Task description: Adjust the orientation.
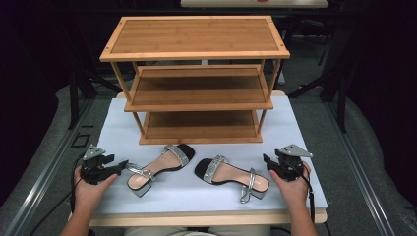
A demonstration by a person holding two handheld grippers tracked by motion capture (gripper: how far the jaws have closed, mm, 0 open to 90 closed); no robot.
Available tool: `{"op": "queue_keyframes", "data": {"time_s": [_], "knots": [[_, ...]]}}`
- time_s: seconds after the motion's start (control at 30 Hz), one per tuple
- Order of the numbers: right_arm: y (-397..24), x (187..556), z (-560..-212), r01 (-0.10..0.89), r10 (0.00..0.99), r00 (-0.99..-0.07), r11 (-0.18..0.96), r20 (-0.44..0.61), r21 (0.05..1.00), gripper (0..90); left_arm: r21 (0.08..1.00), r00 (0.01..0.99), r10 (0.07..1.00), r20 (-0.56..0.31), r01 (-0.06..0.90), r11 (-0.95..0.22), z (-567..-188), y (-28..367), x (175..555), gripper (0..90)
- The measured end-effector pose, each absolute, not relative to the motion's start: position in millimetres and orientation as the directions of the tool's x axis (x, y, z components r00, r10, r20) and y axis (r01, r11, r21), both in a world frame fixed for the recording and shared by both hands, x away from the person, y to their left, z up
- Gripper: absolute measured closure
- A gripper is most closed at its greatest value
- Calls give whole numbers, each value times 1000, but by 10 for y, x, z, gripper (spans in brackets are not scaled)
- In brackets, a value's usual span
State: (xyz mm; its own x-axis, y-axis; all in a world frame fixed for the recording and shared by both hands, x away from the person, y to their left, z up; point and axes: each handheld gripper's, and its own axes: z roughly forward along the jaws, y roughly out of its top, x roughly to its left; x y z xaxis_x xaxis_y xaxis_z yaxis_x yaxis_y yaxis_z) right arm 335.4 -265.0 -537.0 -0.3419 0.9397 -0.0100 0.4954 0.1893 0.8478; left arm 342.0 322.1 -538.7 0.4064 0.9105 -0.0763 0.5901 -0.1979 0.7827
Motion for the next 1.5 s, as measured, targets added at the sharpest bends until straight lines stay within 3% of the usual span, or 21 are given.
{"op": "queue_keyframes", "data": {"time_s": [0.2,0.67,0.8,1.17,1.4,1.5], "knots": [[-2691,3374,-5447,509,936,-350,151,43,848,469,771,402,911,-96,609,-187,-5404,3234,3405,374],[-2673,3351,-5459,501,944,-326,134,43,855,451,789,396,903,-166,602,-119,-5311,3330,3324,379],[-2682,3350,-5468,502,943,-328,130,49,855,451,804,410,900,-146,579,-134,-5212,3305,3280,381],[-2706,3347,-5470,496,944,-321,102,73,862,452,823,541,832,-120,523,-221,-5099,3252,2906,472],[-2704,3355,-5481,510,944,-321,101,81,854,451,801,581,796,-173,553,-229,-5184,3058,3056,524],[-2703,3367,-5504,507,942,-325,98,85,856,450,797,571,804,-167,558,-231,-5165,3000,3130,615]]}}
